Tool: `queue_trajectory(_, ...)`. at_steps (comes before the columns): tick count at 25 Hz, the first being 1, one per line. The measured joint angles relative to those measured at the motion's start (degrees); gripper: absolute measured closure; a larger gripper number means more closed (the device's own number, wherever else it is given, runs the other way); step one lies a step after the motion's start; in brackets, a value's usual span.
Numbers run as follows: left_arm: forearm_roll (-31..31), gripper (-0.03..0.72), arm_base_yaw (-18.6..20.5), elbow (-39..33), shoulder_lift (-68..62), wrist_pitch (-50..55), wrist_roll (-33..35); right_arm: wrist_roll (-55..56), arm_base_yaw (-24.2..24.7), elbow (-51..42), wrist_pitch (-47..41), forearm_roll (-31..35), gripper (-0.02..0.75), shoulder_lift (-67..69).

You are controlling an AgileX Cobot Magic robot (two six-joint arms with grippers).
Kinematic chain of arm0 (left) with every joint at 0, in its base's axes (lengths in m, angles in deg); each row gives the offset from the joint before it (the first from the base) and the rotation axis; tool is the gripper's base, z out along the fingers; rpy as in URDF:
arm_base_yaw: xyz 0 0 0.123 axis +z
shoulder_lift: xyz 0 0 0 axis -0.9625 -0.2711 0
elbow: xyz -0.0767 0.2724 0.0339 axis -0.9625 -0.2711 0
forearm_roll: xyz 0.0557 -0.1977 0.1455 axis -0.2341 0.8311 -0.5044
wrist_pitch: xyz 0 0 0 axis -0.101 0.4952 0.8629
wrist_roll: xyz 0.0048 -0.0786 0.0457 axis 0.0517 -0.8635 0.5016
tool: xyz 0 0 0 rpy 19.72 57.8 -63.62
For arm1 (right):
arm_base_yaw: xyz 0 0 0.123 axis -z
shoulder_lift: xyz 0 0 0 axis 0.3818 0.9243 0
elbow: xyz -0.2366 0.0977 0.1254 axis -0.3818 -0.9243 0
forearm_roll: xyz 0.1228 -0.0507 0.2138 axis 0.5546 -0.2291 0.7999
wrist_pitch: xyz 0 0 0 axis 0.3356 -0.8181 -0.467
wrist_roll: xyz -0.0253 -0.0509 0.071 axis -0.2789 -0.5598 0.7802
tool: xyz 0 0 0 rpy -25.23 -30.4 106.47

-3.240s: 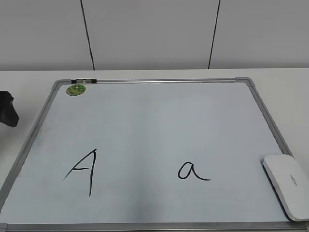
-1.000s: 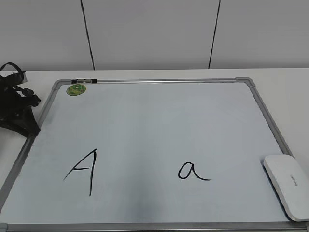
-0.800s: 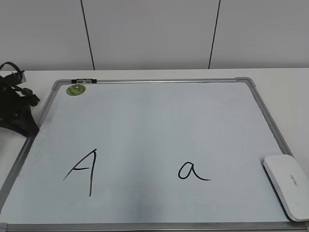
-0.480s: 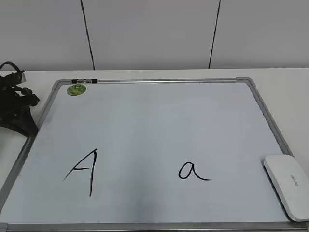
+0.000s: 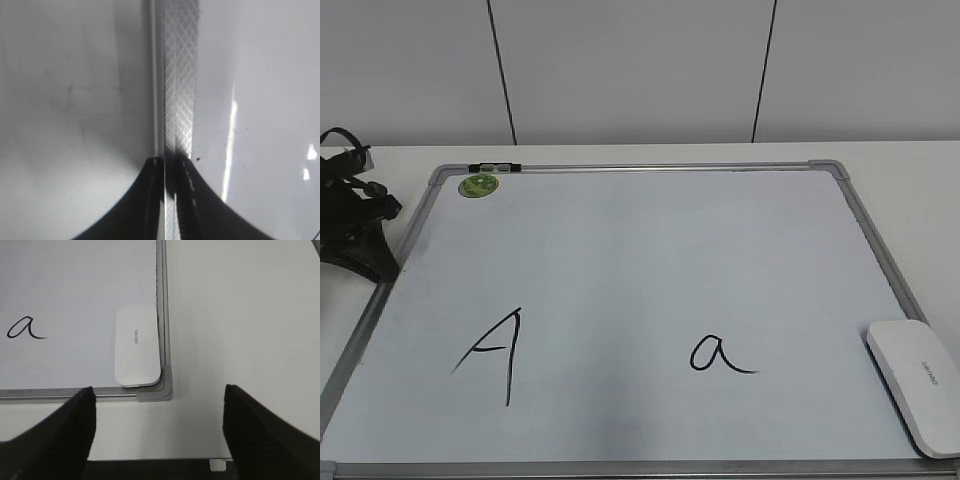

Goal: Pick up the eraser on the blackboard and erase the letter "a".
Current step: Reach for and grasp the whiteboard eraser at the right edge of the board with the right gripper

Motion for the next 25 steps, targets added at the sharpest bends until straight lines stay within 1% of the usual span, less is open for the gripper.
queue_trajectory(3, 0.0, 0.635, 0.0, 0.0, 0.0, 0.0, 0.0, -0.1, 0.0, 1.58, 2.63, 0.31, 0.151, 6.28)
queue_trajectory(5, 0.0, 0.635, 0.0, 0.0, 0.0, 0.0, 0.0, -0.1, 0.0, 2.37, 5.59, 0.41, 0.151, 10.55)
queue_trajectory(6, 0.0, 0.635, 0.0, 0.0, 0.0, 0.0, 0.0, -0.1, 0.0, 2.92, 8.41, 0.37, 0.151, 13.47)
queue_trajectory(8, 0.0, 0.635, 0.0, 0.0, 0.0, 0.0, 0.0, -0.1, 0.0, 4.04, 10.53, 0.87, 0.151, 17.8)
queue_trajectory(15, 0.0, 0.636, 0.0, 0.0, 0.0, 0.0, 0.0, -2.75, 0.0, 9.14, 10.68, 5.41, 0.151, 35.15)
queue_trajectory(17, 0.0, 0.636, 0.0, 0.0, 0.0, 0.0, 0.0, -3.49, 0.0, 10.89, 9.71, 5.83, 0.151, 40.19)
queue_trajectory(18, 0.0, 0.636, 0.0, 0.0, 0.0, 0.0, 0.0, -3.49, 0.0, 11.18, 9.55, 5.83, 0.151, 40.6)
queue_trajectory(21, 0.0, 0.636, 0.0, 0.0, 0.0, 0.0, 0.0, -4.01, -0.13, 13.26, 8.4, 6.5, 0.151, 49.66)
queue_trajectory(24, 0.0, 0.636, 0.0, 0.03, 0.0, 0.0, 0.0, -4.11, -1.26, 13.51, 8.62, 6.65, 0.151, 54.09)
queue_trajectory(25, 0.0, 0.636, 0.0, 0.03, 0.0, 0.0, 0.04, -4.15, -2.32, 13.51, 9.05, 6.33, 0.151, 56.15)
